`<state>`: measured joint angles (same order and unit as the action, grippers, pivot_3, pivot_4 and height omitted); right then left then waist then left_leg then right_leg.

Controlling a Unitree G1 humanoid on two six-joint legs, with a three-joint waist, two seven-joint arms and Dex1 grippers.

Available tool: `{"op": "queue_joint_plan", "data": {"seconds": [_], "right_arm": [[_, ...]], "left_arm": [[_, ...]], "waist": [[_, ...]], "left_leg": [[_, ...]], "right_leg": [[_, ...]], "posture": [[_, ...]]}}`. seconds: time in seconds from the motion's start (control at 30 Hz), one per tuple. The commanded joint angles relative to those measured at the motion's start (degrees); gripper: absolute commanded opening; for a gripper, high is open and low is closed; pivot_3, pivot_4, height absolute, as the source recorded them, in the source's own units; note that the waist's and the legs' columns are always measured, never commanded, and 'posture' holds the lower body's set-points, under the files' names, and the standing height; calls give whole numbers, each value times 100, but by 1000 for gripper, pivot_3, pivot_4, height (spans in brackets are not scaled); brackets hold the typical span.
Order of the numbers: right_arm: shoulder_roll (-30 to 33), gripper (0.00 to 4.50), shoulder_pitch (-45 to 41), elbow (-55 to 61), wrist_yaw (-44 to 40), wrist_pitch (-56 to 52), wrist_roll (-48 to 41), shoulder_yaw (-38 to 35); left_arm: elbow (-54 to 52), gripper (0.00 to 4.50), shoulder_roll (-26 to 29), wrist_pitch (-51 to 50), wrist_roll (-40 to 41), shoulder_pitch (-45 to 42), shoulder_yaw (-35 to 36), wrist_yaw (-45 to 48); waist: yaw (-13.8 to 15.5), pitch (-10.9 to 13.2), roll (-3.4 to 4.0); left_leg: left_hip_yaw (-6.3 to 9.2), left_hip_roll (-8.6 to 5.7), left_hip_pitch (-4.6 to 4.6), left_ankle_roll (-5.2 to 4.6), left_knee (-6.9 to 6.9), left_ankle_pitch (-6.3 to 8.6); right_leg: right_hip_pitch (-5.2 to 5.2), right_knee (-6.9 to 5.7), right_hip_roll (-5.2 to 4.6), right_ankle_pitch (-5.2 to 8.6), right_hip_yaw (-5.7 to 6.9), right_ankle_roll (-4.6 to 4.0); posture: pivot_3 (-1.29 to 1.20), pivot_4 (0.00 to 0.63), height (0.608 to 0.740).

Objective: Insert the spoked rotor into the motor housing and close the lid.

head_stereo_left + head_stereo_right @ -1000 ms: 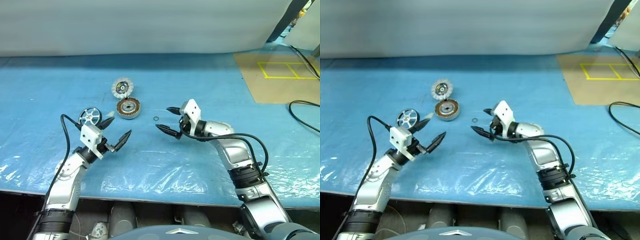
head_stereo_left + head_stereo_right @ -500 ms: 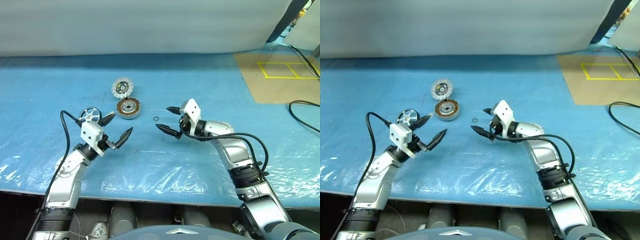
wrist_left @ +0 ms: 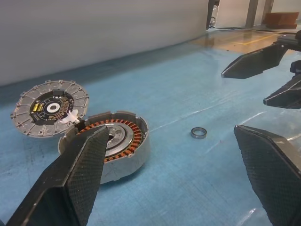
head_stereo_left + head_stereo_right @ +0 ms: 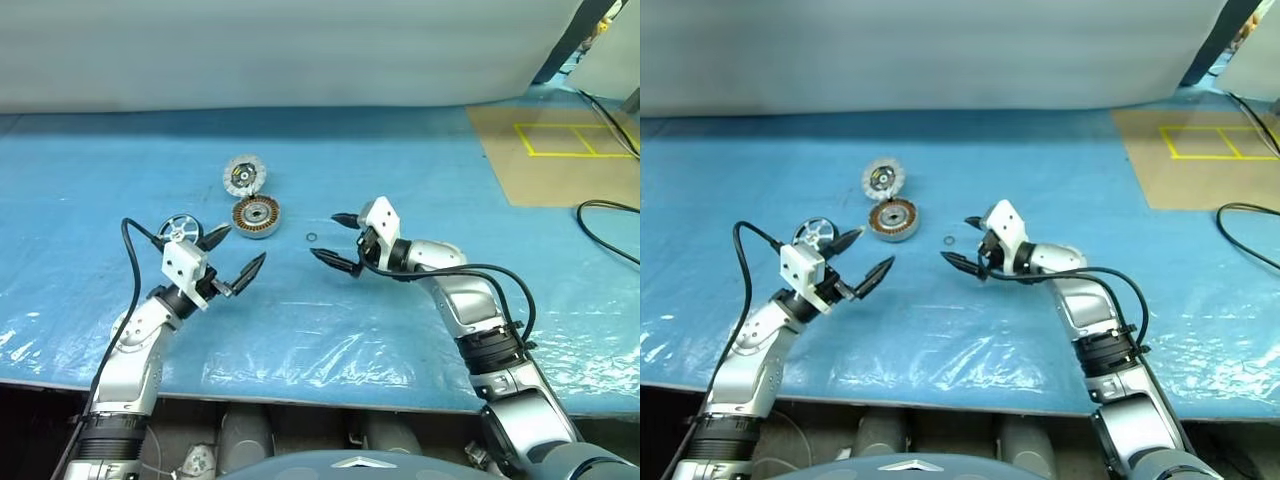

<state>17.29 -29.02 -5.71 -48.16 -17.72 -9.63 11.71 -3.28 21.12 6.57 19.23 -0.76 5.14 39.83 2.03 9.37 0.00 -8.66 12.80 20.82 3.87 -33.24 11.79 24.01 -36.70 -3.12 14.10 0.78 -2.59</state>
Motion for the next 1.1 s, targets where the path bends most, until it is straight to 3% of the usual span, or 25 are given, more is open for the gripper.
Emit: {"op": "queue_joint_plan", "data": {"seconds": [0.03,0.3,0.47,0.7,1.1], "right_arm": [[-401,4500,-817,-629,-139,304,113,267],[-1697,4500,-3528,-4591,-89,1423,980,657],[-2158,4500,-4421,-6212,48,1876,1621,868],[-2458,4500,-4722,-6890,448,2146,2405,1107],[-2675,4500,-4658,-7127,883,2087,2963,1093]], "left_arm": [[-330,4473,72,127,42,220,224,-89],[-939,4473,-8,211,-58,1011,498,-507],[-1425,4473,-142,231,-145,1590,589,-846],[-1814,4473,-238,244,-214,2040,628,-1153],[-1936,4473,-259,205,-234,2116,568,-1308]], "waist": [[-51,0,0],[-104,1,1],[-63,1,0],[-76,4,4],[-81,4,6]], "left_leg": [[0,1,4,0,0,0],[0,4,6,0,0,0],[2,7,32,-9,9,-3],[2,20,26,-3,8,2],[-1,21,24,-3,1,2]], "right_leg": [[0,-2,2,0,-1,-1],[10,1,0,14,4,-27],[14,8,-9,19,30,-35],[18,-1,-7,20,40,-37],[17,-5,-5,21,38,-38]], "posture": [[0,150,740],[0,150,740],[0,150,740],[0,150,740],[0,150,740]]}}
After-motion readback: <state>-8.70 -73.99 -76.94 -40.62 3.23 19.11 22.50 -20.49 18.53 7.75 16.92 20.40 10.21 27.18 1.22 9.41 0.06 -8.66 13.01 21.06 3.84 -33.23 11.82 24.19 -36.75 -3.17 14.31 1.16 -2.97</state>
